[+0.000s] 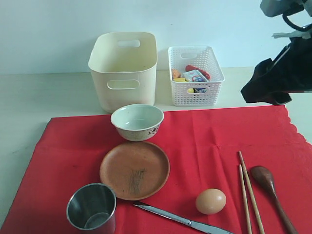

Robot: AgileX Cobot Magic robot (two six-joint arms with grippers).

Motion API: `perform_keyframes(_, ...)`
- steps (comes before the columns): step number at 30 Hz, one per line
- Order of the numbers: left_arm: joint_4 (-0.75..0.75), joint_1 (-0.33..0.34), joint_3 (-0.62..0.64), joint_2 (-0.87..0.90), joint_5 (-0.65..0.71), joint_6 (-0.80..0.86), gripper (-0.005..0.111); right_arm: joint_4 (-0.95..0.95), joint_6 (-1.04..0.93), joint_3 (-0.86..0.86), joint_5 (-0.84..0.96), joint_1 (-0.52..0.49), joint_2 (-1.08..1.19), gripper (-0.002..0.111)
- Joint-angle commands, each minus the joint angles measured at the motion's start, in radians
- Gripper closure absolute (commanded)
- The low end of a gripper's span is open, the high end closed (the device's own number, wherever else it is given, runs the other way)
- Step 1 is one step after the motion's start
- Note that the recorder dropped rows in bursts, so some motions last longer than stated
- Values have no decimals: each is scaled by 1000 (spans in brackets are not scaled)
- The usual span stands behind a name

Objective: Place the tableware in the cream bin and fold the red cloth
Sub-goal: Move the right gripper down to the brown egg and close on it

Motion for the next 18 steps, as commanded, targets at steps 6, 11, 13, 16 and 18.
perform_keyframes(6,-5,-4,2,-7,-1,4,107,63,-60,17,-65,3,-1,44)
perform_keyframes(11,-5,-4,2,-7,-1,4,107,59,-111,17,-91,3,34,44)
perform_keyframes(13,-5,-4,2,-7,-1,4,107,59,-188,17,-61,3,62,44)
perform_keyframes(16,-5,-4,2,-7,-1,4,107,65,-390,17,-29,3,117,44)
perform_keyframes(18,-5,-4,2,-7,-1,4,107,110,-503,17,1,3,159,44)
